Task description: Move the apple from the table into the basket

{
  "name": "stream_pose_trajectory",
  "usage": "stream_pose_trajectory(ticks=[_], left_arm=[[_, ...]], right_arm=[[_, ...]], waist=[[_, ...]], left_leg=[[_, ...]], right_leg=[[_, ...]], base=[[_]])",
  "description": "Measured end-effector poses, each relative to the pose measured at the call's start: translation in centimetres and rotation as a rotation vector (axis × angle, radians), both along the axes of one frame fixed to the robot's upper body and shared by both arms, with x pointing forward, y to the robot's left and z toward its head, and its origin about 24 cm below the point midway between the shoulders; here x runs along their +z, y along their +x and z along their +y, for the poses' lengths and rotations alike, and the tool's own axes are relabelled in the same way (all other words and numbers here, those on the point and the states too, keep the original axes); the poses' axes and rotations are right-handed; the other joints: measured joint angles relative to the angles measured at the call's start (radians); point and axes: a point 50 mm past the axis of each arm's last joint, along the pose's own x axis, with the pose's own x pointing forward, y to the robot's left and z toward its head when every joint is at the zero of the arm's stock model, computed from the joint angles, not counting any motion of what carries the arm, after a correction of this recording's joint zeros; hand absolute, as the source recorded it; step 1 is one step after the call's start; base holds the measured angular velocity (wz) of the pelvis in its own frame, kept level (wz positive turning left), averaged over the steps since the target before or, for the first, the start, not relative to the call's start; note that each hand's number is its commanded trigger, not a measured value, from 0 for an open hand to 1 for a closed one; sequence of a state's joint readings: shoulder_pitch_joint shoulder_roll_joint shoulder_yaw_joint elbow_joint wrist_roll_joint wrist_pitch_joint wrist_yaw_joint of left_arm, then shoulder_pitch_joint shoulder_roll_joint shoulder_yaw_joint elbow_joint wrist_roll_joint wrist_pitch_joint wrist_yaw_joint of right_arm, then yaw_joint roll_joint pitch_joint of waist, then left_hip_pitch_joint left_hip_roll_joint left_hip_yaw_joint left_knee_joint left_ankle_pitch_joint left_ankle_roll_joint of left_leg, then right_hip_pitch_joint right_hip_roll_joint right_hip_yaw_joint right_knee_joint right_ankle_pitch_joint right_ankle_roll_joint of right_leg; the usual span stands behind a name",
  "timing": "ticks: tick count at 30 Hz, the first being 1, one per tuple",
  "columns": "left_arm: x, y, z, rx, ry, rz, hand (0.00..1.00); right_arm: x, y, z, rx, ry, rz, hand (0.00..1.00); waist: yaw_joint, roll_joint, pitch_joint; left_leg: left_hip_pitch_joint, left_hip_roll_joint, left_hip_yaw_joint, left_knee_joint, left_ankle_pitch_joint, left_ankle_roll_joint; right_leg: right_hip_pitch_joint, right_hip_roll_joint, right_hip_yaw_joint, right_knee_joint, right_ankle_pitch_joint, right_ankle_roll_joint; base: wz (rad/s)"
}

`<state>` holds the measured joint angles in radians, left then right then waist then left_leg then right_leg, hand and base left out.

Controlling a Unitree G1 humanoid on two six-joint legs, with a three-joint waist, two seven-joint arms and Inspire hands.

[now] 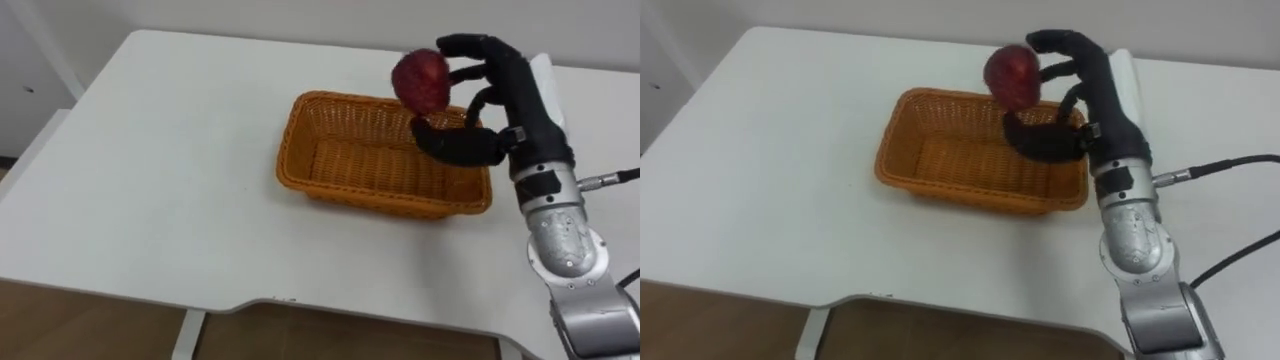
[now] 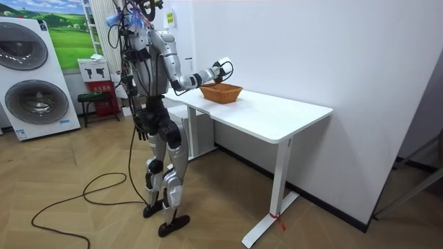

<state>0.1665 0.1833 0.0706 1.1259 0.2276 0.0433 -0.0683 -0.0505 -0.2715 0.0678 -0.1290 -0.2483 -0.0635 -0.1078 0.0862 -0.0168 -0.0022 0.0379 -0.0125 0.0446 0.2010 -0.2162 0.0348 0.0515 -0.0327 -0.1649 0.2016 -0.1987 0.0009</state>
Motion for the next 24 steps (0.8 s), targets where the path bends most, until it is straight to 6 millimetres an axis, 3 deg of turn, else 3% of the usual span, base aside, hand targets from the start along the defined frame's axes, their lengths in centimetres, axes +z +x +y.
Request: stream_pose_trajectory(ticks=[19, 22, 24], left_arm=[[0.0, 0.2, -0.3, -0.015, -0.007, -0.009, 0.00], [-0.1, -0.1, -0.2, -0.013, -0.005, -0.002, 0.00], [0.0, -0.6, 0.0, 0.008, 0.003, 0.003, 0.00]], right_arm=[[-0.3, 0.0, 0.8, 0.038, 0.032, 0.020, 0.00], [-0.1, 0.0, 0.4, 0.005, 0.037, 0.002, 0.00], [0.5, 0.0, -1.1, -0.082, 0.052, -0.042, 0.00]], waist=[[-0.006, 0.000, 0.0039], [-0.014, -0.003, 0.0030], [-0.027, -0.007, 0.0011]], left_leg=[[-0.006, 0.000, -0.002, 0.004, 0.000, 0.000], [-0.007, 0.000, -0.003, 0.004, 0.000, 0.000], [-0.004, -0.001, -0.005, 0.003, 0.000, 0.000]], right_leg=[[-0.001, 0.000, -0.004, -0.002, 0.000, 0.000], [0.000, -0.001, -0.007, -0.001, 0.000, 0.000], [0.001, -0.001, -0.006, -0.003, 0.000, 0.000]], base=[[0.00], [0.00], [0.00]])
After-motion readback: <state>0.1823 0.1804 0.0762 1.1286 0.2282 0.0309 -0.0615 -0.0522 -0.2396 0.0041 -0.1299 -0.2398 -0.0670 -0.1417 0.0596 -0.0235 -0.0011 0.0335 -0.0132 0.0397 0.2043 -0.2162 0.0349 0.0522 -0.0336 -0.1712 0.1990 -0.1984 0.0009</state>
